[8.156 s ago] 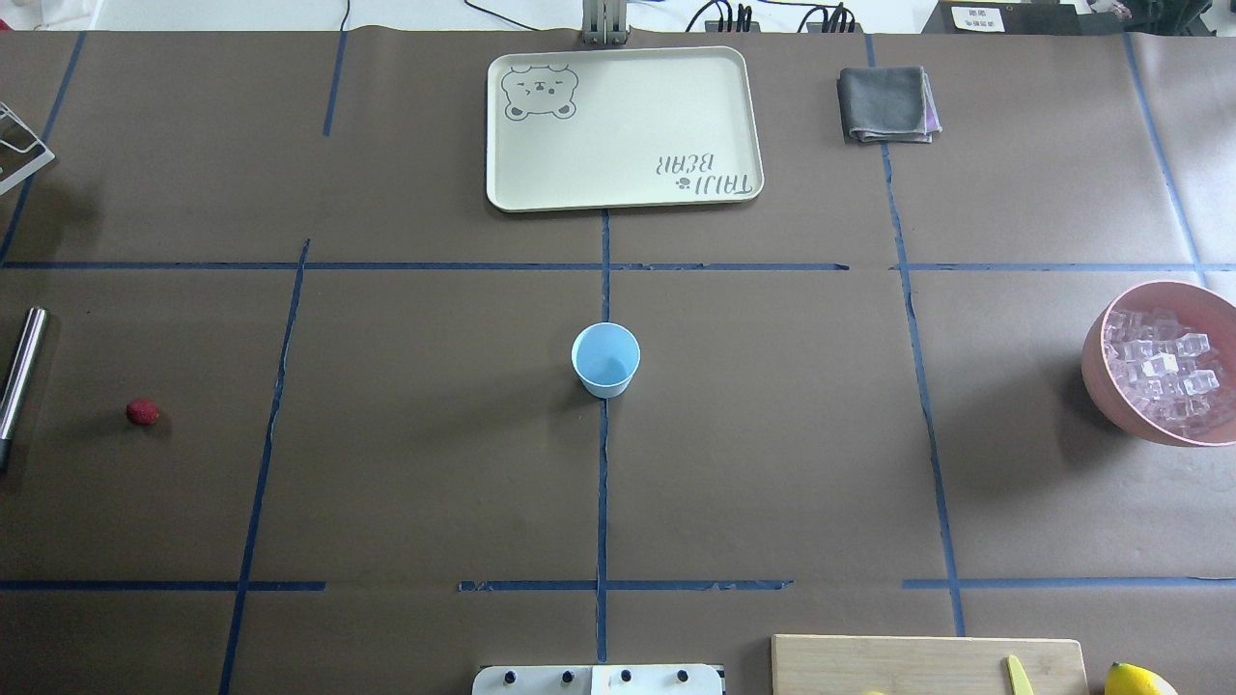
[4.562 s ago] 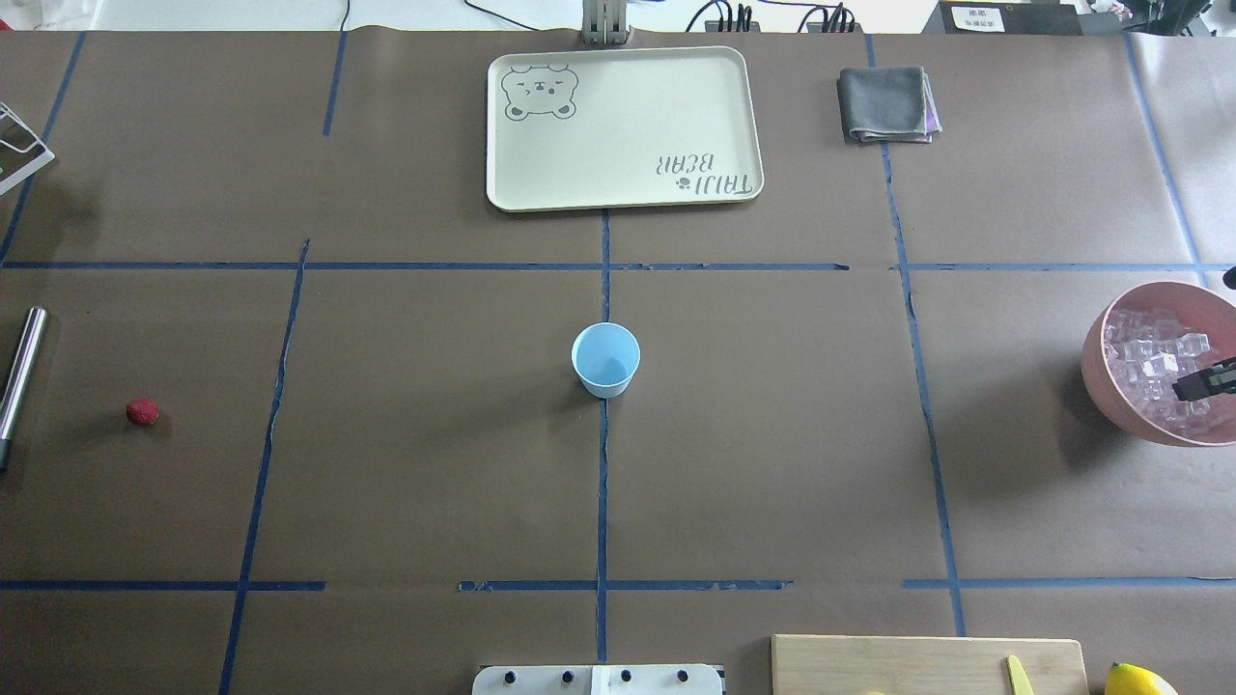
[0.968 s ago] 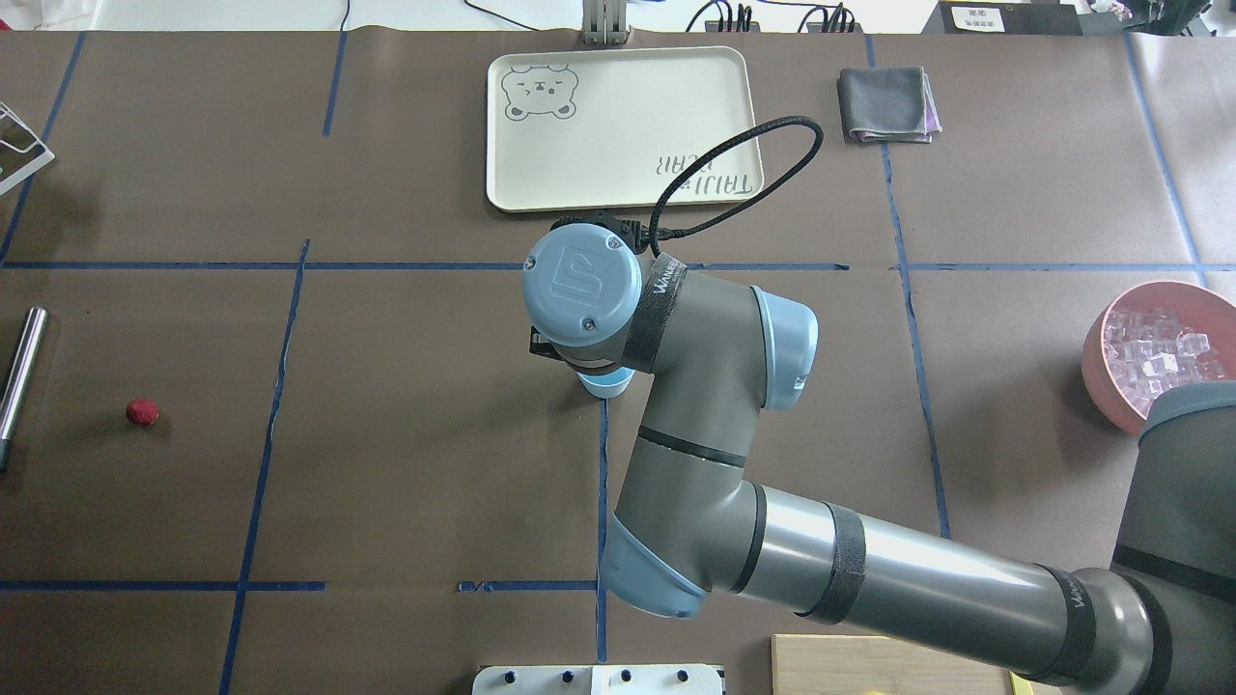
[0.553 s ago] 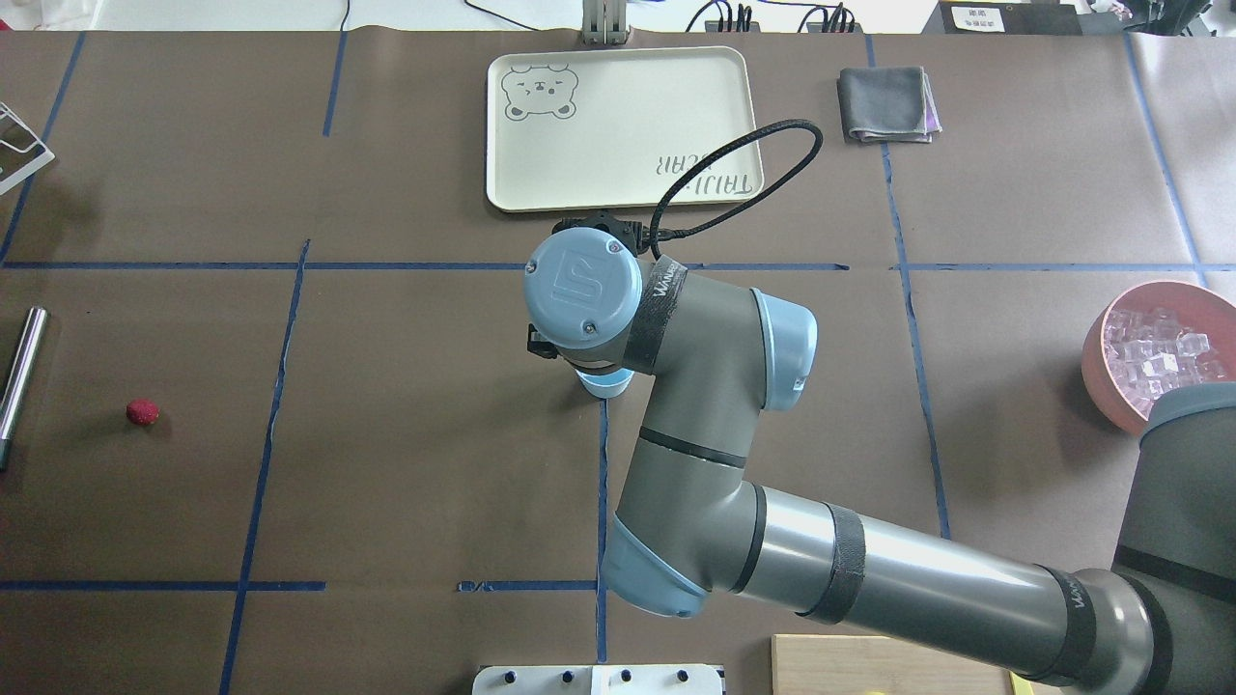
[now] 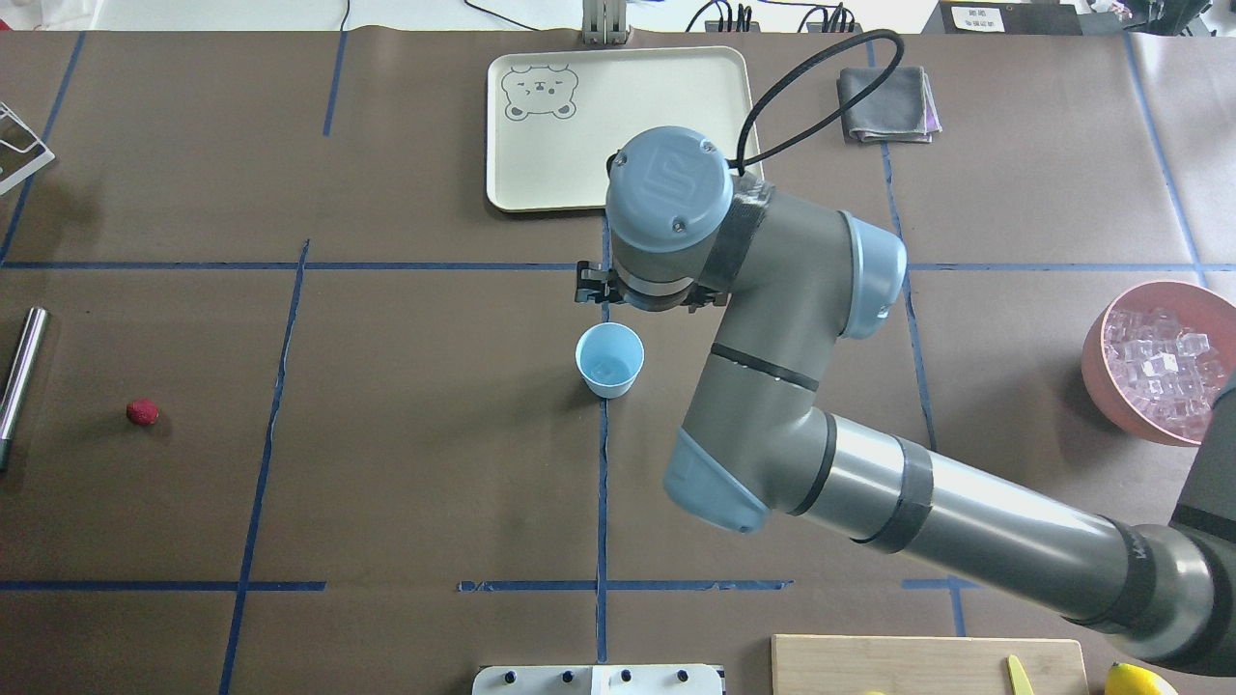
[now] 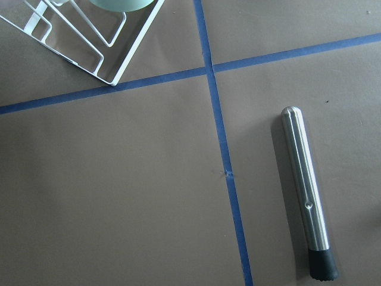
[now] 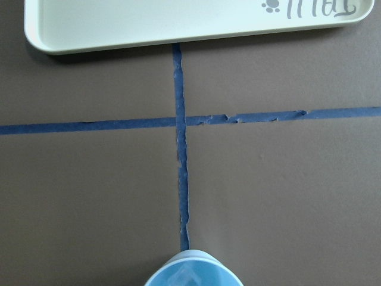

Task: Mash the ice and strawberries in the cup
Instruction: 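Move the right gripper back down into the pink bowl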

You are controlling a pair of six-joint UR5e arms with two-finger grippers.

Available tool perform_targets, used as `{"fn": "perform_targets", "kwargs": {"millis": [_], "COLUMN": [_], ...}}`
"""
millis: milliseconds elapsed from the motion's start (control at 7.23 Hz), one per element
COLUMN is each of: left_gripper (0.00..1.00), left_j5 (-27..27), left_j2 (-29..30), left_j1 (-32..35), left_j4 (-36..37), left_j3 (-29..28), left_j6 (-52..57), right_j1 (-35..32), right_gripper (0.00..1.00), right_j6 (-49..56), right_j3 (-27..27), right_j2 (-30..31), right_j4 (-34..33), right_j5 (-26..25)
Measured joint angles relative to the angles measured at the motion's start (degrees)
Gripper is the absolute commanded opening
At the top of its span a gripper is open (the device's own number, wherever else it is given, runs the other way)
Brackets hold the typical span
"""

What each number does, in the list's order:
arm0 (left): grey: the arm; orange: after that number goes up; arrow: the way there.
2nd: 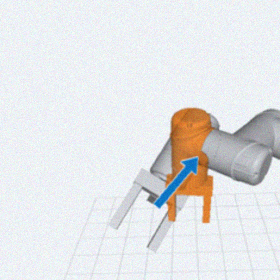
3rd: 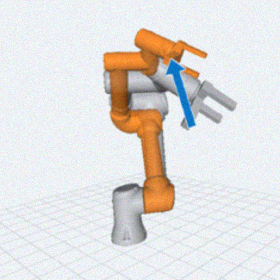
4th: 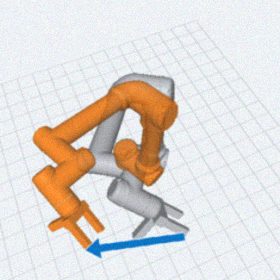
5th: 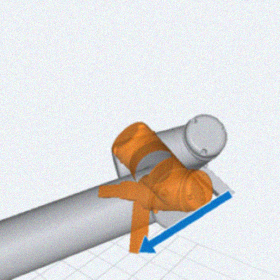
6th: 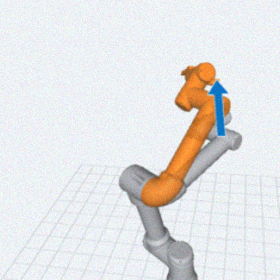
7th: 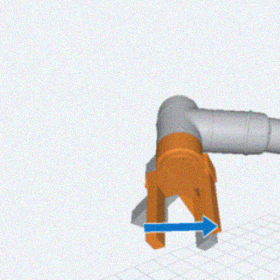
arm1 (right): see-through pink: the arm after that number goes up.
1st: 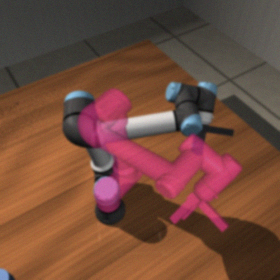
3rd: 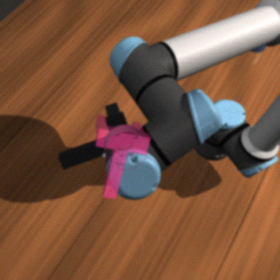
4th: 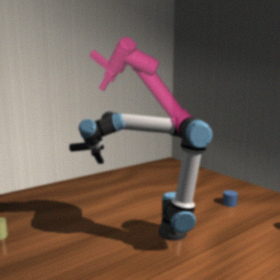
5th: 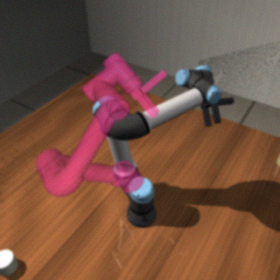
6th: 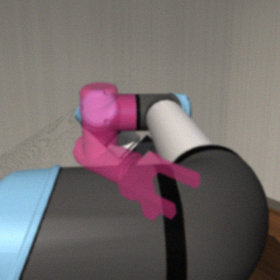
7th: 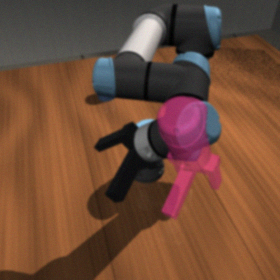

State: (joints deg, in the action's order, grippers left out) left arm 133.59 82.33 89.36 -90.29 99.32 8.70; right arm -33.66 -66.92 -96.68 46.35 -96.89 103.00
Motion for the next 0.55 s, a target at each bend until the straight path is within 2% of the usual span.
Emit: {"fn": "perform_targets", "kwargs": {"millis": [415, 553], "left_gripper": [1.0, 1.0], "left_j5": [0.0, 0.0], "left_j2": [-0.1, -0.1], "left_j1": [-0.1, -0.1], "left_j4": [0.0, 0.0], "left_j3": [0.0, 0.0], "left_j6": [0.0, 0.0], "right_j1": [-13.1, -17.6], "right_gripper": [1.0, 1.0], "right_j6": [18.7, 25.2], "right_j3": [-15.3, -17.8], "right_j2": [19.7, 25.3], "right_j4": [0.2, 0.5], "right_j5": [9.8, 13.2]}}
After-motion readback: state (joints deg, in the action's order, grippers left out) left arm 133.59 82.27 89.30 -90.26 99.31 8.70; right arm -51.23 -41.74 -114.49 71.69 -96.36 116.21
